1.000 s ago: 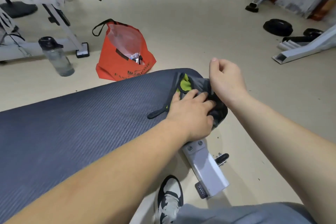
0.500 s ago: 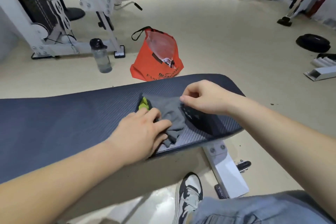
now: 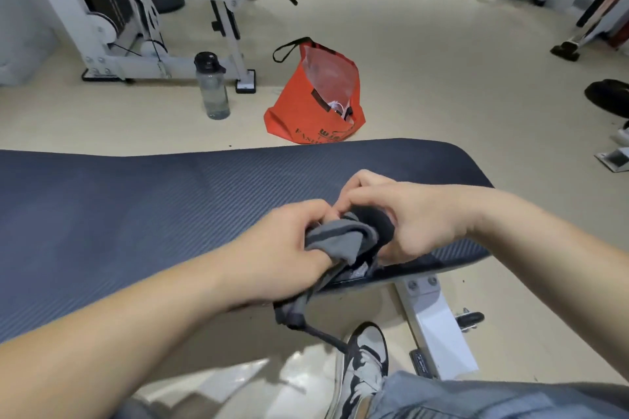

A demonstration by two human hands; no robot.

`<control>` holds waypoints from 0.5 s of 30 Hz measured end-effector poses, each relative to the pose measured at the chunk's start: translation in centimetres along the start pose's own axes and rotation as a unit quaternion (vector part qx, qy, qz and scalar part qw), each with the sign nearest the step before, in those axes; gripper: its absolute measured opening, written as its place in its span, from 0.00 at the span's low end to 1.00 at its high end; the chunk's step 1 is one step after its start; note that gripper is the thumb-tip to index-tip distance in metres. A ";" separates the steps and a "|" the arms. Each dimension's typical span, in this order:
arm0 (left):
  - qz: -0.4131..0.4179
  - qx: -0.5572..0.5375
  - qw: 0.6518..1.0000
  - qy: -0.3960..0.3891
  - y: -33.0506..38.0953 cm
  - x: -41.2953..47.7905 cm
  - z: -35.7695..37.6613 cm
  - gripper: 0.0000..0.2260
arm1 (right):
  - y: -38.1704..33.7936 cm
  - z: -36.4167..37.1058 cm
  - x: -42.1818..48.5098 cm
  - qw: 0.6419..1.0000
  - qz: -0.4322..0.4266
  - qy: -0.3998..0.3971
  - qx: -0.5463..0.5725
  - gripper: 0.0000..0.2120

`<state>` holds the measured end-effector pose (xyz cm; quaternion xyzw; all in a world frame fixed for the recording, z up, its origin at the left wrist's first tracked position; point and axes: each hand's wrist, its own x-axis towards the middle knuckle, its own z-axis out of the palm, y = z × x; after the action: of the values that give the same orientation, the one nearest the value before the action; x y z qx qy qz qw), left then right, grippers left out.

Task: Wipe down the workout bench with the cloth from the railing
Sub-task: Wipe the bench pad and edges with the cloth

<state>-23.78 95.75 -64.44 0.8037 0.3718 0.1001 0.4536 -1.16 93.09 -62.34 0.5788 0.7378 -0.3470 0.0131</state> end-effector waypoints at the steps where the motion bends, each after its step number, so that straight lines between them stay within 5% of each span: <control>1: -0.026 -0.081 0.996 0.015 0.2 0.2 -0.8 0.04 | -0.4 0.0 0.0 0.999 -0.013 -0.012 0.038 0.32; 3: -0.067 -0.252 0.965 0.015 0.7 0.6 -2.1 0.04 | -0.8 -0.1 0.0 0.981 -0.054 -0.016 0.183 0.33; 5: -0.095 -0.386 0.917 -0.034 1.2 0.8 -3.1 0.09 | -1.2 -0.4 0.0 0.935 -0.073 0.004 0.347 0.23; 9: -0.113 -0.418 0.899 -0.064 1.2 1.7 -3.8 0.13 | -0.8 -1.0 -0.2 0.897 -0.020 0.041 0.440 0.12; 11: -0.148 -0.327 0.933 0.012 0.0 2.8 -3.7 0.13 | 0.3 -1.0 -0.1 0.918 0.085 0.087 0.378 0.16; 13: -0.155 -0.162 0.969 0.105 -1.8 3.7 -3.5 0.14 | 2.5 -0.8 0.2 0.944 0.205 0.199 0.163 0.19; 15: -0.122 0.005 0.982 0.141 -3.0 4.2 -3.4 0.17 | 3.7 -0.5 0.2 0.922 0.261 0.283 -0.042 0.21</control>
<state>-24.01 101.82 -65.62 0.7324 0.5275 0.1548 0.4017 2.15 93.84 -63.89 0.8241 0.5472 -0.1217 -0.0813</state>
